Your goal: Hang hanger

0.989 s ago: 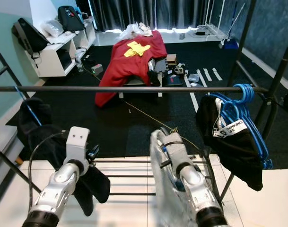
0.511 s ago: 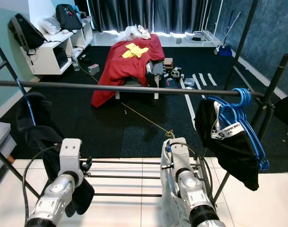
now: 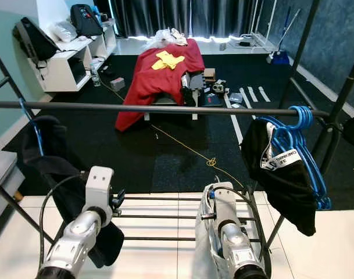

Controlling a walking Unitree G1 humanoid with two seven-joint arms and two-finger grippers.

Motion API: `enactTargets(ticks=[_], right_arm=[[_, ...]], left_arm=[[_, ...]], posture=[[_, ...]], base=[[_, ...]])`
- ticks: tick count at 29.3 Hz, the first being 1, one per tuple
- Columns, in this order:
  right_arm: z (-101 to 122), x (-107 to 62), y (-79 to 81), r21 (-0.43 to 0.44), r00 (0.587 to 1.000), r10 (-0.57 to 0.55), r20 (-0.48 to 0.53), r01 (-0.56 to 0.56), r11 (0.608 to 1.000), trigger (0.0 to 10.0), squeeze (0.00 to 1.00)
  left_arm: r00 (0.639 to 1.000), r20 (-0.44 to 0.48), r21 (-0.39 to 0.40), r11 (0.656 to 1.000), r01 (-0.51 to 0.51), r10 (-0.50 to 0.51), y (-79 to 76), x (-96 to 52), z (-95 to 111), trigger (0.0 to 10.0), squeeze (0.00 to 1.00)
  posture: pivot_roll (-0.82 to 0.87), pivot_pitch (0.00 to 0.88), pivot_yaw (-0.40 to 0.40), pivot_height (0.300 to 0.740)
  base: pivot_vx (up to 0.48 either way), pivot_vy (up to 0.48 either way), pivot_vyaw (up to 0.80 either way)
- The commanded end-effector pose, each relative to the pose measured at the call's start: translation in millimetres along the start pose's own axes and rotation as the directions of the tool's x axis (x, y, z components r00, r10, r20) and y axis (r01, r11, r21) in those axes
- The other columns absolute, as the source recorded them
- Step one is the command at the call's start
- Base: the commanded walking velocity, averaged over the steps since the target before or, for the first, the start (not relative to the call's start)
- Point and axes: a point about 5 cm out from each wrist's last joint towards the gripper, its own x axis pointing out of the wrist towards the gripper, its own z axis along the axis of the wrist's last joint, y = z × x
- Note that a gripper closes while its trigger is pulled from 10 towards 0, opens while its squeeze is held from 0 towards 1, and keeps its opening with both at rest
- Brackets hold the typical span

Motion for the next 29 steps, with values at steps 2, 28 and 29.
enactTargets(ticks=[2,28,29], right_arm=[[14.3,3.8,6.7,0.007,0.998,0.022,0.055,-0.022,1.0,10.0,0.0],[17.7,6.5,14.7,0.016,0.997,0.038,0.064,-0.039,0.999,10.0,0.0],[17.3,6.6,14.8,0.018,0.997,0.037,0.064,-0.038,0.999,10.0,0.0]], left_arm=[[1.0,-0.002,-0.011,1.0,0.004,-0.004,-0.8,-0.2,1.7,10.0,0.0],[1.0,0.009,0.01,1.0,-0.005,0.005,7.5,-1.7,5.9,10.0,0.0],[1.0,0.013,0.024,1.0,0.004,-0.004,6.8,-1.7,7.1,10.0,0.0]], posture=[[0.06,0.031,0.002,0.74],[0.08,0.015,0.006,0.74],[0.08,0.014,0.012,0.74]], base=[[0.0,0.439,0.0],[0.0,0.439,0.0],[0.0,0.0,0.0]])
